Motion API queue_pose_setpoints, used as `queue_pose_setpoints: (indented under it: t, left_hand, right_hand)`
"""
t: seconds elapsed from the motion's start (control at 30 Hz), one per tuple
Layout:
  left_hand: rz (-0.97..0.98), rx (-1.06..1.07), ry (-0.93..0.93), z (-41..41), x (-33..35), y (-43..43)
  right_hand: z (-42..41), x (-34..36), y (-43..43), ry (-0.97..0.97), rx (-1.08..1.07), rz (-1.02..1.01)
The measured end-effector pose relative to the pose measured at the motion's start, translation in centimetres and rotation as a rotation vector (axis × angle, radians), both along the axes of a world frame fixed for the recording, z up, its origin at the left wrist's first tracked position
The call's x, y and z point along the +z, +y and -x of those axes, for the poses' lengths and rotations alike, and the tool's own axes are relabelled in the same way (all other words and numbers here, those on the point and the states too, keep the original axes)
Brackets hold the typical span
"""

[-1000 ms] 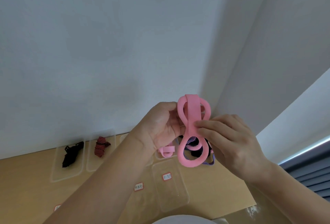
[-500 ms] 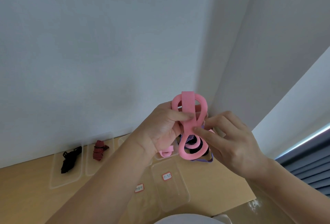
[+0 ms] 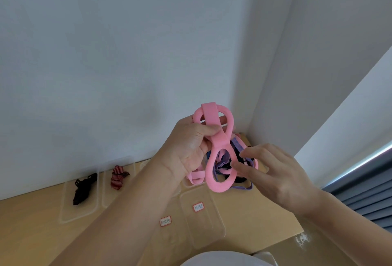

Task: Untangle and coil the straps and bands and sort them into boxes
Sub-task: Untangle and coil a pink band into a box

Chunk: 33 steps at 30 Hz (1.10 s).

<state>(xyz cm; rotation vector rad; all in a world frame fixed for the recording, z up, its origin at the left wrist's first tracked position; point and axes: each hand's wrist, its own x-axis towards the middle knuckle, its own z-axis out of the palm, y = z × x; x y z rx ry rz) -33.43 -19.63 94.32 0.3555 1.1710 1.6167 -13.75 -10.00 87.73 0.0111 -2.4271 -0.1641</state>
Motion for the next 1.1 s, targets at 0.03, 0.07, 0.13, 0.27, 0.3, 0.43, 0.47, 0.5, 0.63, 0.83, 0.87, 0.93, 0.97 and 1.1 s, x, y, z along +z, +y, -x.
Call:
queue_pose_setpoints:
  t: [0.03,0.07,0.13,0.27,0.3,0.43,0.47,0.5,0.63,0.83,0.87,0.93,0.97,1.1]
  left_hand:
    - [0.006,0.018,-0.008,0.0,-0.1,0.1]
    - [0.010,0.034,-0.015,0.1,-0.1,0.1]
    - [0.012,0.061,-0.028,0.2,-0.2,0.1]
    - [0.003,0.114,-0.039,0.2,-0.2,0.0]
    - [0.005,0.114,-0.003,0.2,-0.2,-0.1]
    - [0.030,0.056,0.217,-0.2,-0.7,-0.6]
    - [0.021,0.033,0.260,-0.4,-0.7,-0.8]
    - [0.001,0.005,0.304,-0.6,-0.6,-1.0]
    - [-0.057,-0.132,0.434,-0.5,-1.0,-1.6]
    - [0.061,-0.127,0.376,0.2,-2.6,-2.0]
    - [0.049,-0.141,0.363,0.3,-2.7,-2.1]
    - [0.033,-0.155,0.344,0.6,-2.8,-2.3]
    - [0.036,-0.153,0.340,0.7,-2.9,-2.4]
    - [0.018,-0.178,0.361,1.3,-3.3,-2.5]
  right_hand:
    - [0.1,0.0,0.0,-0.004,0.001,-0.004]
    - [0.2,0.1,0.0,-0.009,0.003,-0.004]
    - [0.3,0.1,0.1,-0.009,0.001,0.005]
    - [0.8,0.1,-0.3,0.049,0.018,0.081]
    - [1.1,0.2,-0.6,0.066,0.027,0.136]
    - [2.5,1.2,-1.8,0.100,0.012,0.465]
    - [3.0,1.4,-2.0,0.113,-0.031,0.550]
    - [3.4,1.6,-2.1,0.131,-0.088,0.624]
    - [4.8,1.4,-1.7,0.157,-0.283,0.771]
    - [5.9,0.6,-2.1,0.115,-0.430,0.564]
    - [5.9,0.8,-2.1,0.119,-0.463,0.489]
    - [6.1,1.1,-2.2,0.124,-0.505,0.415]
    - [6.1,1.2,-2.3,0.128,-0.505,0.403]
    - [6.3,1.3,-2.2,0.137,-0.462,0.390]
